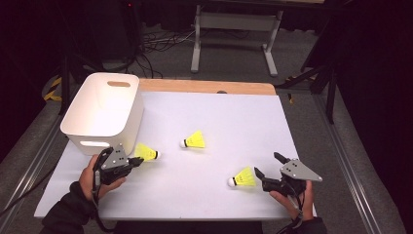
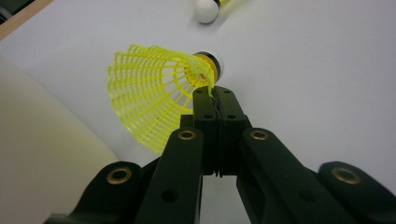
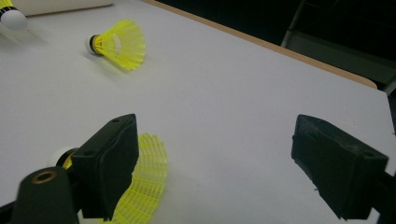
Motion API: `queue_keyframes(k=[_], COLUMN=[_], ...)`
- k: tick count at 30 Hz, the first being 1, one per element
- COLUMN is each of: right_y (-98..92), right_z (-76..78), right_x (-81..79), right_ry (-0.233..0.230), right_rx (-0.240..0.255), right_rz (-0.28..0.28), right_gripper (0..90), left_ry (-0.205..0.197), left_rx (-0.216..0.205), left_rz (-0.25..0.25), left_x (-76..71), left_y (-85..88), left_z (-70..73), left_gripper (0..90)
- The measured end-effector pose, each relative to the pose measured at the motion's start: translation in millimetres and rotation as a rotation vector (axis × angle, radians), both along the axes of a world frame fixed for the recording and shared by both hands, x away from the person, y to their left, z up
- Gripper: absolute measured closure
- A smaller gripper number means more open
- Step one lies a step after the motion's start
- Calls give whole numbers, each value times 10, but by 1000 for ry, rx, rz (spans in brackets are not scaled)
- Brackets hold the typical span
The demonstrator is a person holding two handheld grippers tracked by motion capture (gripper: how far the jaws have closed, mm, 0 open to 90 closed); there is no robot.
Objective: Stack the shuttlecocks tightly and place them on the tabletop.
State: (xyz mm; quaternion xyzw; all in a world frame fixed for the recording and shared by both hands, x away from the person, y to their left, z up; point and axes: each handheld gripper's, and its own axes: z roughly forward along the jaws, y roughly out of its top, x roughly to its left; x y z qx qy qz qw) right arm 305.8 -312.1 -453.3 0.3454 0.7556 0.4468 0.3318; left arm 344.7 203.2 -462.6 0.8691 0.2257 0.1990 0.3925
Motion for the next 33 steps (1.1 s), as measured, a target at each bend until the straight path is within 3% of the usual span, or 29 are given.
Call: queue_keyframes(k=[4, 17, 30, 33], right_y=[-20, -28, -8, -5], right_z=[11, -3, -28, -25], right_x=[-11, 2, 21, 19], right_ry=[-15, -12, -1, -2], right_rx=[22, 2, -19, -21], right_rz=[12, -9, -17, -18], right_gripper=[152, 119, 115, 115], left_ry=[-1, 5, -4, -13], left_rx=[10, 25, 9, 37], left_rz=[7, -7, -29, -44], left_x=[-18, -19, 10, 22], left_y=[15, -54, -76, -133], left_z=[3, -3, 68, 81], left_gripper=[886, 884, 878, 879])
